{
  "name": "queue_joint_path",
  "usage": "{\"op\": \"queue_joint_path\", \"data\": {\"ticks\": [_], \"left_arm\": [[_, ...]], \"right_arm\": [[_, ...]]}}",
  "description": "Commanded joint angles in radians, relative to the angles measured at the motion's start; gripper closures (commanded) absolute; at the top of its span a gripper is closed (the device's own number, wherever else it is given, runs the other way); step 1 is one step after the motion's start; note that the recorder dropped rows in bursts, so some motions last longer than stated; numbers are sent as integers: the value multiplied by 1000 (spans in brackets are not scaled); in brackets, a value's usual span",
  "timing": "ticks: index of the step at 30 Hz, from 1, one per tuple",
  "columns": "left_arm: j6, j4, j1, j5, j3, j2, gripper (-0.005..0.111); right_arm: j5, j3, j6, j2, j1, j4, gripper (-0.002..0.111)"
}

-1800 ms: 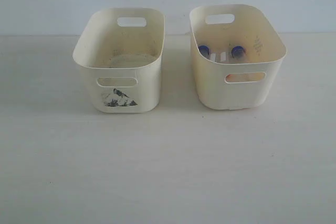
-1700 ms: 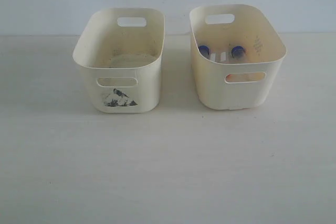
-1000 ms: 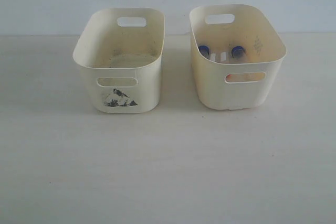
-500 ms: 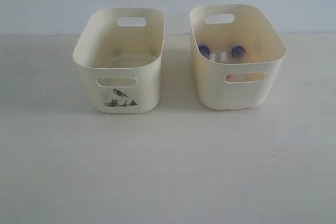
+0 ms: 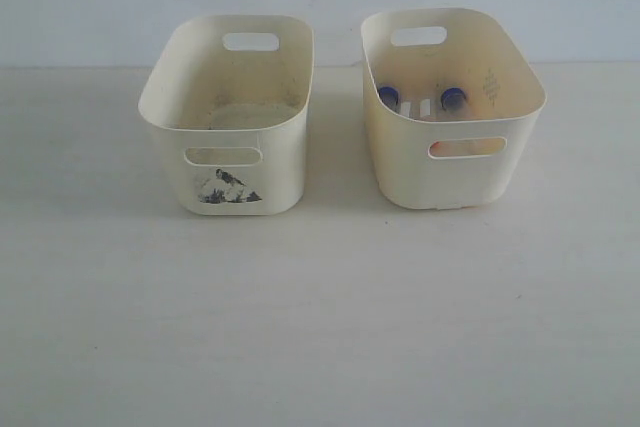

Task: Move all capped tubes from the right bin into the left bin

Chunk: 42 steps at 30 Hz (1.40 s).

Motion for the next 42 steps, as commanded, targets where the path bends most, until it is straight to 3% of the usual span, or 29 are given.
{"op": "queue_joint_path", "data": {"ticks": [1,4,13,21,27,34,42], "left_arm": [[-13,-4,-1,-9,-4,0,102],[-13,-4,-1,-9,-4,0,102],[-13,-4,-1,-9,-4,0,102],[-13,-4,-1,-9,-4,0,102],[-13,-4,-1,-9,-4,0,102],[-13,-4,-1,-9,-4,0,102],[-13,-4,-1,-9,-4,0,102]], "right_arm": [[370,-205,-14,232,-2,2,108],[387,-265,-14,343,-2,2,108],[168,-280,-3,503,-2,11,108],[7,-300,-1,709,0,170,108],[205,-490,-13,924,13,203,108],[458,-857,-48,1168,78,160,108],[895,-1341,150,1507,78,108,108]]}}
